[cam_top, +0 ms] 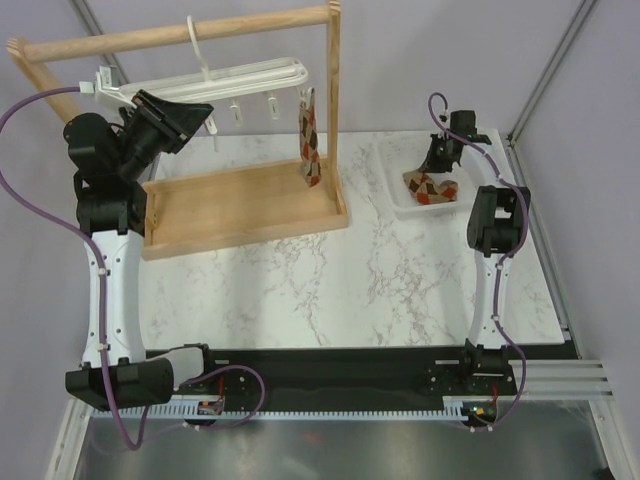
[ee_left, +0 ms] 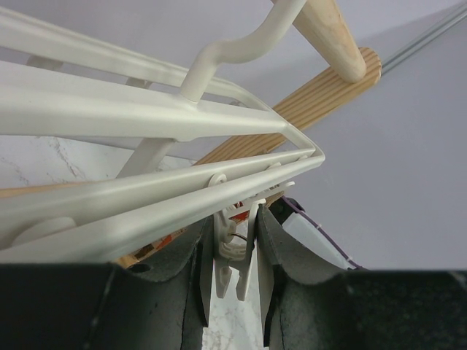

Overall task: Clip the socks to the hanger
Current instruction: Pick up the sock from the bin.

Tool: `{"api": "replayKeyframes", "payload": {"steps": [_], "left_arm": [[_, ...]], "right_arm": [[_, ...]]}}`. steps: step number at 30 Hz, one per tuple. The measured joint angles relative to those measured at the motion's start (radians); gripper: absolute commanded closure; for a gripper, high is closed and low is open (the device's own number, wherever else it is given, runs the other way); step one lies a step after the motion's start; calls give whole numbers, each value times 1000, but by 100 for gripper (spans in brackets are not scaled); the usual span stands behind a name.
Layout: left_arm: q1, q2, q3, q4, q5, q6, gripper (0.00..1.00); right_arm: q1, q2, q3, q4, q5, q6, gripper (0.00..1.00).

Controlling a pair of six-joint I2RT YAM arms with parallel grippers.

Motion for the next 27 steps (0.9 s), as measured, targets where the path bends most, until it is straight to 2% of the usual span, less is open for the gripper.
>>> {"api": "replayKeyframes", "payload": {"steps": [5, 20, 27], "left_arm": [[0, -6, 0, 0, 0, 0, 98], [0, -24, -43, 64, 28, -21, 98], [1, -34, -58, 105, 53, -54, 98]], "right_arm": [[0, -120, -90, 43, -31, 27, 100], [52, -807, -533, 205, -174, 75, 100], [127, -1030, -567, 216, -292, 115, 100]]}}
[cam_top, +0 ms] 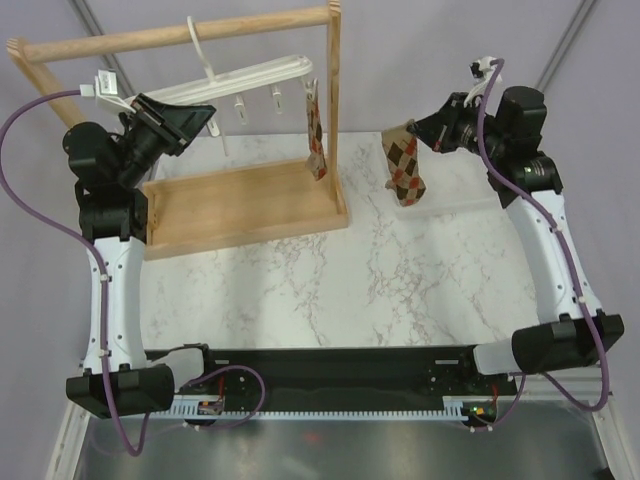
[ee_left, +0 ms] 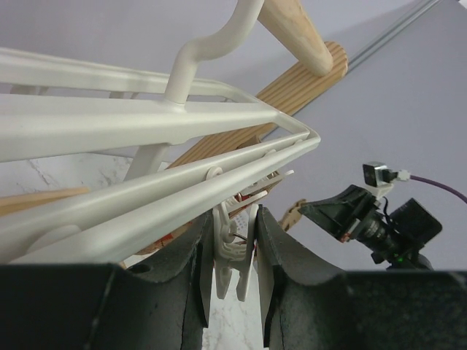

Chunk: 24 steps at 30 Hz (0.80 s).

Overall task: Clip the socks to the hanger
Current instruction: Pick up the sock from the bin, then clamp the sock onto the hanger.

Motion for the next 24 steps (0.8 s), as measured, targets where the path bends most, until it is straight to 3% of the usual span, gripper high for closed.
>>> {"api": "replayKeyframes", "payload": {"steps": [4, 13, 17, 24], "left_arm": [[0, -6, -8, 22, 10, -17, 98], [1, -17, -55, 102, 35, -93, 98], [1, -17, -55, 116, 43, -124, 98], [1, -17, -55, 118, 43, -142, 98]], "right_arm": [[52, -95, 12, 45, -64, 74, 100], [335, -121, 37, 177, -55, 249, 100], [475, -65, 46, 243, 15, 301, 100], [682, 169, 181, 274, 161, 350, 100]]}}
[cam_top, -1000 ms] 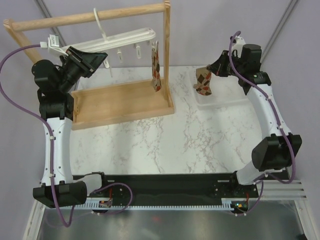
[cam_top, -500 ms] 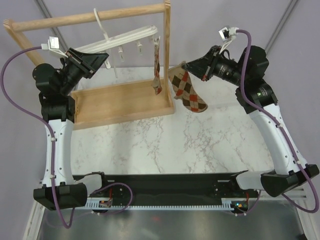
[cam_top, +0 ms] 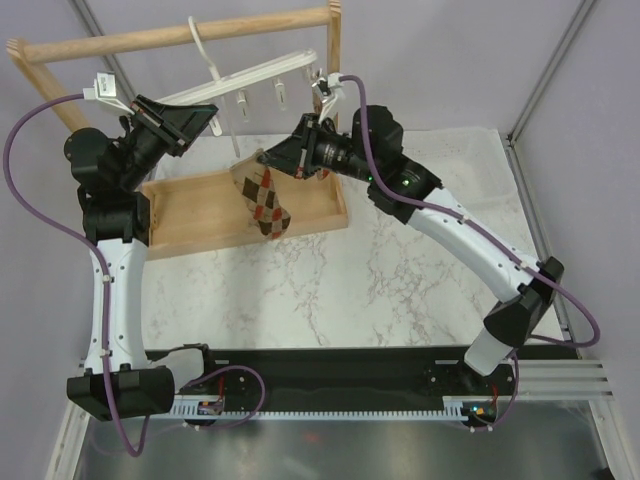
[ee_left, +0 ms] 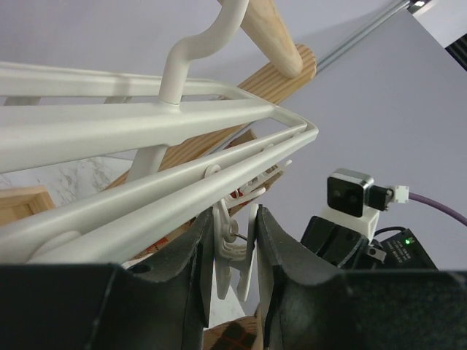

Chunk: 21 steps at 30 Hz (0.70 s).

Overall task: Clip the socks to the hanger
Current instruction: Clamp the sock onto the hanger.

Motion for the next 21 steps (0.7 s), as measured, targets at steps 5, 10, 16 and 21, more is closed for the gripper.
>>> {"api": "replayKeyframes", "payload": {"steps": [5, 10, 16, 21], "left_arm": [[0, -3, 0, 0, 0, 0, 98], [0, -18, -1, 0, -2, 14, 98], [0, -39, -1, 0, -14, 66, 98], [0, -41, -4, 0, -19, 86, 98]], "right_arm": [[48, 119, 96, -4, 76, 38, 100], [70, 169, 154, -2, 137, 78, 100], [79, 196, 229, 0, 164, 110, 100], [83, 200, 254, 3, 163, 126, 100]]}}
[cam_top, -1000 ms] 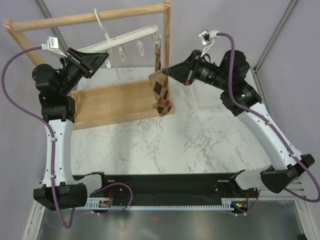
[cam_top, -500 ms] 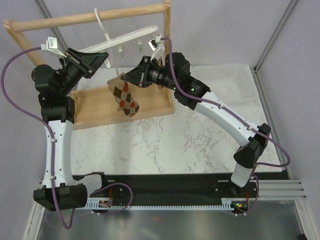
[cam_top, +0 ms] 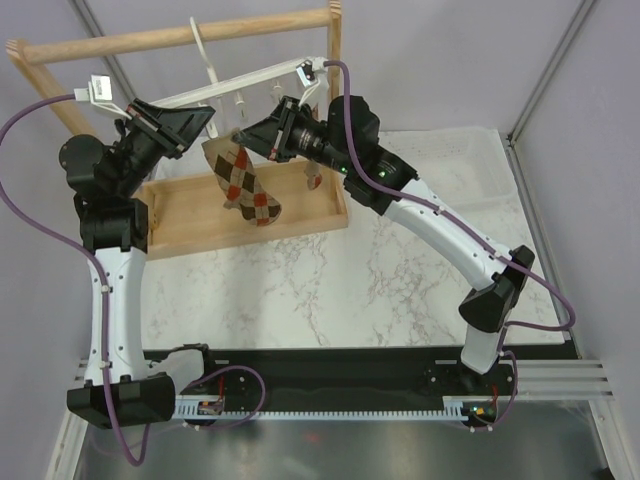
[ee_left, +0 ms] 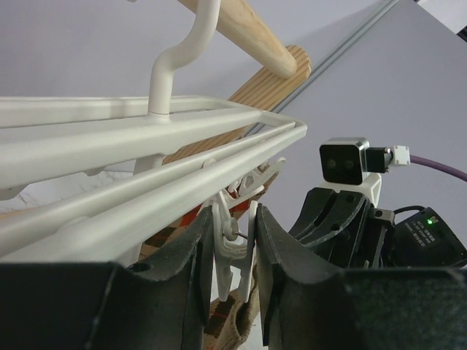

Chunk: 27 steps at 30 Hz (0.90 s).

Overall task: Clip the socks to the hanger
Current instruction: Clamp the sock onto the hanger.

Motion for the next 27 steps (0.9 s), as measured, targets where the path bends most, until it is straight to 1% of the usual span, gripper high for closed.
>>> {"api": "replayKeyframes", "payload": {"steps": [12, 22, 27], "left_arm": [[0, -1, -10, -1, 0, 10, 98], [0, -1, -10, 0, 0, 18, 98], [0, -1, -17, 26, 2, 21, 98]], "right_arm": [[2, 63, 40, 6, -5, 26, 100], [4, 65, 40, 16, -11, 37, 100], [5, 62, 39, 31, -22, 45, 100]]}}
